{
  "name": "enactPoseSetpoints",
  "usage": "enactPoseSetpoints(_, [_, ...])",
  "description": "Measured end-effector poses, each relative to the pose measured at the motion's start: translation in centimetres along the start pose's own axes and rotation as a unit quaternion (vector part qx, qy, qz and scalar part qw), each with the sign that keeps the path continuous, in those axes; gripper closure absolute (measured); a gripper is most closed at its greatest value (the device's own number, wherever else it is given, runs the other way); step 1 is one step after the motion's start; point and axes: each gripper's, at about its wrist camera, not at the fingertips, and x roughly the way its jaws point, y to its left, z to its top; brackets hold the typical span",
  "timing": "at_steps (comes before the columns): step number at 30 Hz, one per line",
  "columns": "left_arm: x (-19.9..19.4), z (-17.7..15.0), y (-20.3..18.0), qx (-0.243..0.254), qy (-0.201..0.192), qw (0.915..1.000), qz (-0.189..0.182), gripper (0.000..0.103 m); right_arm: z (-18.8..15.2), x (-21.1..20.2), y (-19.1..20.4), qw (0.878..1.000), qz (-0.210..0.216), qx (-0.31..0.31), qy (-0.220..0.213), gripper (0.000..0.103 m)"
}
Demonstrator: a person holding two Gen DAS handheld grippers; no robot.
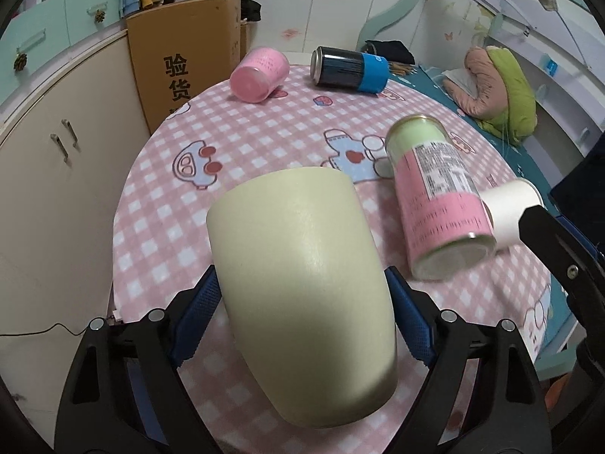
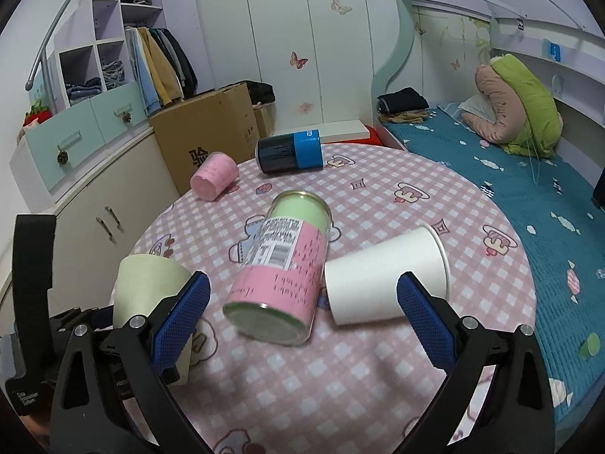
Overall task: Flip cup upright
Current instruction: 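Lift the pale green cup with the left tool while the right tool approaches it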
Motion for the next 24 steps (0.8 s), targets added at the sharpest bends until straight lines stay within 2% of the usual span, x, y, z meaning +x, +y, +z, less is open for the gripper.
enactPoseSetpoints(5, [-0.1,-0.3,0.2,0.000,-0.001,0.9999,-0.010,0.016,-0.5,-0.4,0.5,1.000,-0.007,-0.003,0.006,0.007])
enactPoseSetpoints(8, [-0.6,-0.3,0.6,-0.003,-0.010,0.9999,-0.013,0.011,-0.3,-0.4,0.8,1.000,-0.011,-0.005,0.009,0.007])
enactPoseSetpoints(13, [-2.3,-0.8,1.8,-0.022,-0.016,0.9987,-0.044,0.011,0.5,-1.1,1.8,1.000,-0.006,-0.008,0.001,0.007])
enactPoseSetpoints(17, [-4.3,-1.2,3.6,-0.034,-0.031,0.9976,-0.051,0.011,1.5,-0.9,3.8,1.000,0.015,-0.022,0.008,0.007])
enactPoseSetpoints(21, [-6.2,-1.8,6.0,-0.057,-0.051,0.9963,-0.041,0.010,1.8,0.6,6.7,0.997,0.061,-0.032,0.041,0.007])
enactPoseSetpoints(24, [-6.5,-2.2,7.1,-0.055,-0.047,0.9971,-0.022,0.010,1.7,2.3,9.2,0.992,0.084,-0.048,0.076,0.007])
